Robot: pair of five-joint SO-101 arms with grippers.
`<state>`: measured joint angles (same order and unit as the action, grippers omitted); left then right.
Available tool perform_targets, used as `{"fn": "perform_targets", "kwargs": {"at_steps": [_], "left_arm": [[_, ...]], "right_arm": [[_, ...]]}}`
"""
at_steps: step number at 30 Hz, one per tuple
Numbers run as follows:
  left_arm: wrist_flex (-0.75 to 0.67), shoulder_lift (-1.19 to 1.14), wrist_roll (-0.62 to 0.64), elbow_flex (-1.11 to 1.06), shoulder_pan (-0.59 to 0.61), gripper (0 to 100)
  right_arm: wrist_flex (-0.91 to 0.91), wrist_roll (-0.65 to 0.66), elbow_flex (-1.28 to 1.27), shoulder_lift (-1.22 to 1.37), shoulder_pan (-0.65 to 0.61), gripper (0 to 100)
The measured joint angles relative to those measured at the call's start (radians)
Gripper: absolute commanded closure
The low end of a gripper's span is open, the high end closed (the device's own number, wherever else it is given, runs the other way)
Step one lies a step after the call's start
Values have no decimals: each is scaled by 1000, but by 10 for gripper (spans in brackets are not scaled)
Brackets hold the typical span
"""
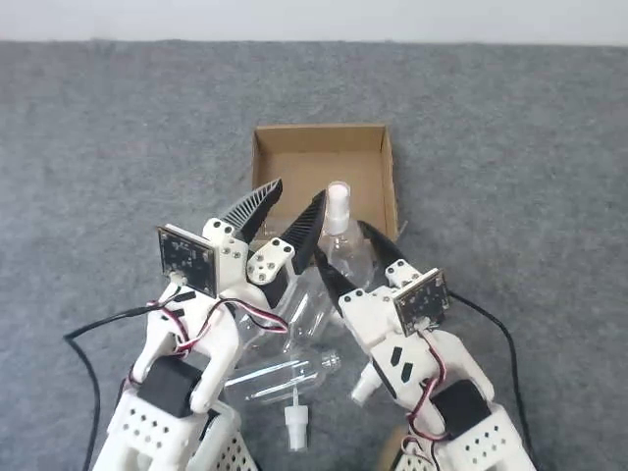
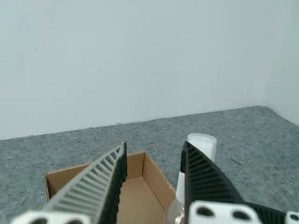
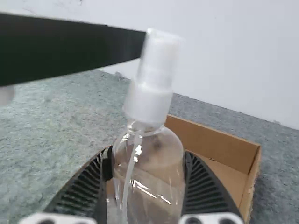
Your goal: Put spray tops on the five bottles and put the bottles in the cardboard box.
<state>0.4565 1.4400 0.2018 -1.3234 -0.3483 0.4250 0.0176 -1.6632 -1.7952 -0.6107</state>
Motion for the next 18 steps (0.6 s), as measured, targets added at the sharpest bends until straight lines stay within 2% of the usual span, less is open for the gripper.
{"fn": "perform_targets", "kwargs": {"at_steps": [11,18], "left_arm": [[-2,12,-3,-14,3,825],[52,12,-2,2,3,826]], "right_arm": [[0,0,8,0,-114,991],[-15,0,8,0,-123,991]]}}
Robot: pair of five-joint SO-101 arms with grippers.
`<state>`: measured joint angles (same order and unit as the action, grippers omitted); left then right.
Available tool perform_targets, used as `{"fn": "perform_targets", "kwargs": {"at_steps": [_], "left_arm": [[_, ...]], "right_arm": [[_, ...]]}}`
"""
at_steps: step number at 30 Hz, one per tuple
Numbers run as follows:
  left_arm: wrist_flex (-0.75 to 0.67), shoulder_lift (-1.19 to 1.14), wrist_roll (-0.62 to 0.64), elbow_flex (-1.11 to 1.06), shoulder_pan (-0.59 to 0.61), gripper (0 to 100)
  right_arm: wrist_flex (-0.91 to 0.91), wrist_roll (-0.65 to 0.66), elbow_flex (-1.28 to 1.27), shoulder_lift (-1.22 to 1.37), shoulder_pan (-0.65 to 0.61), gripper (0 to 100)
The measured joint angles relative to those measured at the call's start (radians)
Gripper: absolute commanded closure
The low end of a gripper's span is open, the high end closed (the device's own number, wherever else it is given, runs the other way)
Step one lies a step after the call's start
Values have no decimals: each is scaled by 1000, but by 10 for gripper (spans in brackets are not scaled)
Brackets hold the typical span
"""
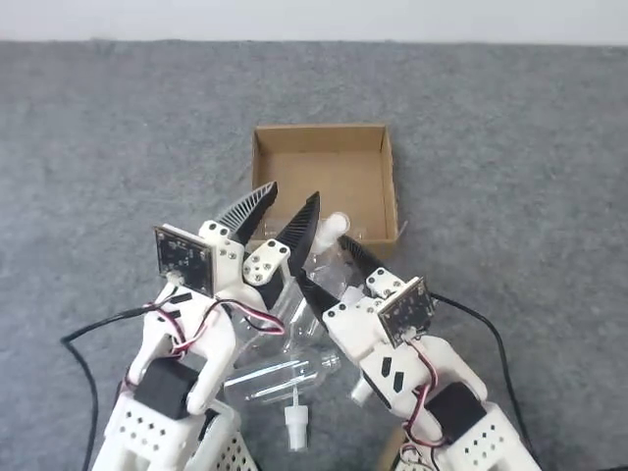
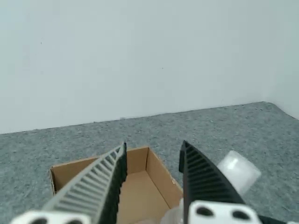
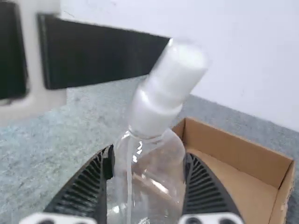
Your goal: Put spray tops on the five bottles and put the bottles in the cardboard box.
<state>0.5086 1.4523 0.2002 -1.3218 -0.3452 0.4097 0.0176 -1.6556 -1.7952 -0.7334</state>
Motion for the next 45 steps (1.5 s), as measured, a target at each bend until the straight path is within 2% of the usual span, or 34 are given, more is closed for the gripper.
{"fn": "perform_targets", "kwargs": {"at_steps": [9,14,19,24,33,37,45], "left_arm": [[138,0,0,129,35,826],[172,-8,3,172,150,826],[172,0,94,199,258,826],[172,0,114,201,279,826],[172,5,115,180,192,825],[173,0,114,123,104,826],[172,11,0,104,-20,826]], "right_arm": [[-115,0,-5,2,-14,991],[-180,0,-8,0,-28,991],[-186,0,-8,0,-23,991],[-186,0,-8,0,-21,991],[-130,0,-8,0,-31,991],[-129,0,-8,0,-31,991],[-71,0,-8,0,-28,991]]}}
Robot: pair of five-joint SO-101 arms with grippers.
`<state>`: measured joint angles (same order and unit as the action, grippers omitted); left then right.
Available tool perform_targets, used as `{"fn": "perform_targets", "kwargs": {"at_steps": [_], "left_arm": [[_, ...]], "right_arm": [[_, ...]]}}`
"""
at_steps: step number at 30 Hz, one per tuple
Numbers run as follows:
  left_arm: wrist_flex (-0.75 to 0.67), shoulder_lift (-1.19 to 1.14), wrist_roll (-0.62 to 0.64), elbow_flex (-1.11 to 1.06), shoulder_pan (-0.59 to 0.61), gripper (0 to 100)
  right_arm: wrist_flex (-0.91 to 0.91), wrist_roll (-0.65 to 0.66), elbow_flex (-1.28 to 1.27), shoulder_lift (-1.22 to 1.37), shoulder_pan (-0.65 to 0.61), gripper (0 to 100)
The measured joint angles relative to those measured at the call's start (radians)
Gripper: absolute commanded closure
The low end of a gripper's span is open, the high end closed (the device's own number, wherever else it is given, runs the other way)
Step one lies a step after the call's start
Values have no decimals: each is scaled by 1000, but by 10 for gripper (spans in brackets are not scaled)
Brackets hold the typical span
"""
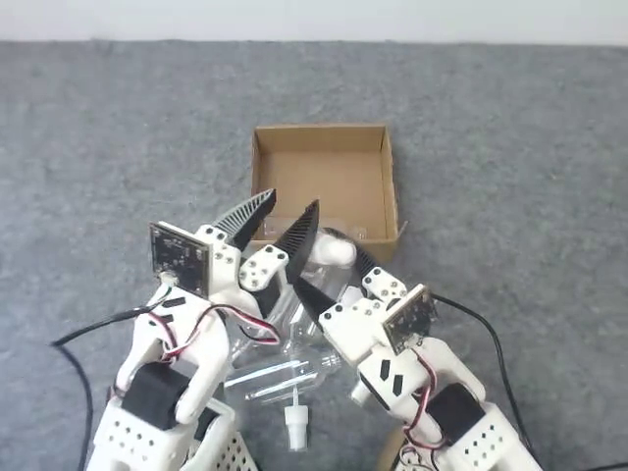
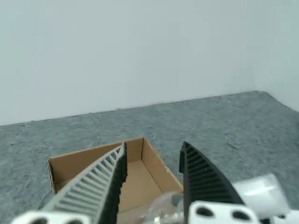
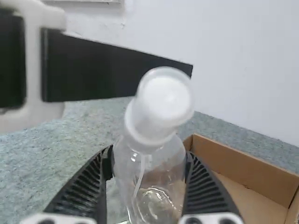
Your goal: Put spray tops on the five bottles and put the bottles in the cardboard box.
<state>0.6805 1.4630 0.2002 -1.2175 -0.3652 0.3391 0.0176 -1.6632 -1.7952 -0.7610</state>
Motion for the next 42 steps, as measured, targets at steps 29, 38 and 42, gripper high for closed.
{"fn": "perform_targets", "kwargs": {"at_steps": [29,38,42], "left_arm": [[103,-8,-14,9,709,826],[26,-8,-14,-227,819,826],[-64,-8,-11,-293,839,826]], "right_arm": [[86,0,0,0,115,991],[86,0,0,0,115,991],[110,0,0,0,115,991]]}}
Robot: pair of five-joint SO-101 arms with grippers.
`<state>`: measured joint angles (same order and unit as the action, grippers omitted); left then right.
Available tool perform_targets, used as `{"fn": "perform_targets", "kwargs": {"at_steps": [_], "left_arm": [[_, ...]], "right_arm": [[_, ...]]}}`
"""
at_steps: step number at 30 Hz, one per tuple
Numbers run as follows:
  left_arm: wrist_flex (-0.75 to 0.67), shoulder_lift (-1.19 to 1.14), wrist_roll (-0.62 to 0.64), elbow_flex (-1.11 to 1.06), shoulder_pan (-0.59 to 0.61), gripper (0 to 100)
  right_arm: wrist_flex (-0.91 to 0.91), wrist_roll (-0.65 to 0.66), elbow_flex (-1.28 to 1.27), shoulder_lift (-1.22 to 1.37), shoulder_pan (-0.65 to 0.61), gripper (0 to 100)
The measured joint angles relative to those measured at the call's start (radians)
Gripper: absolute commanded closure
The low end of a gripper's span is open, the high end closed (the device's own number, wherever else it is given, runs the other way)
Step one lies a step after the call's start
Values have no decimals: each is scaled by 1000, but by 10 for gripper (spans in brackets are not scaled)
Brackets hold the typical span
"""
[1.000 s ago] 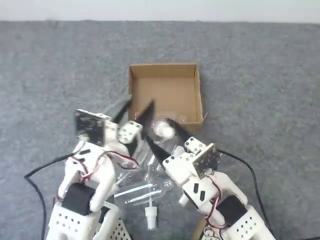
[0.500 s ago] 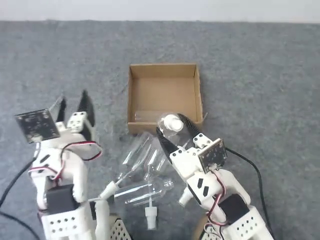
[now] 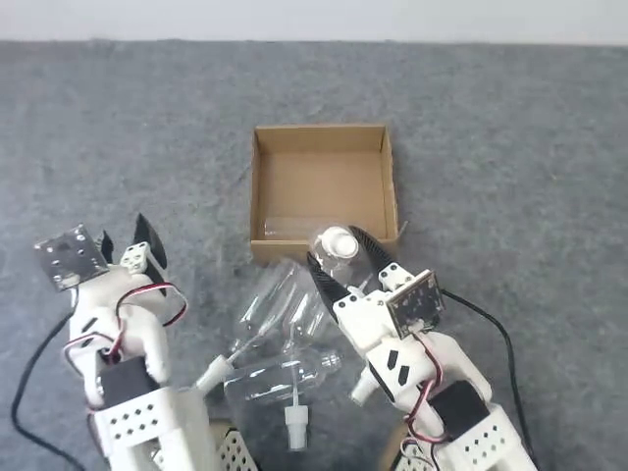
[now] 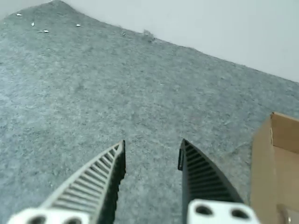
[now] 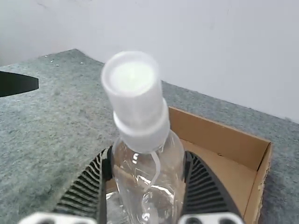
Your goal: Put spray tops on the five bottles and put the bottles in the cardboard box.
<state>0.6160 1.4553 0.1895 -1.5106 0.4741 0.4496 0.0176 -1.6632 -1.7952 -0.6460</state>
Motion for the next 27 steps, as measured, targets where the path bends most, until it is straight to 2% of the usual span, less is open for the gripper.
{"fn": "perform_targets", "kwargs": {"at_steps": [5,12,27], "left_arm": [[-15,0,-3,-3,-5,826],[-23,0,-3,-3,-5,825],[-23,0,-3,-3,-5,824]], "right_arm": [[3,0,0,0,6,991],[3,0,0,0,80,992],[3,64,196,-2,63,992]]}}
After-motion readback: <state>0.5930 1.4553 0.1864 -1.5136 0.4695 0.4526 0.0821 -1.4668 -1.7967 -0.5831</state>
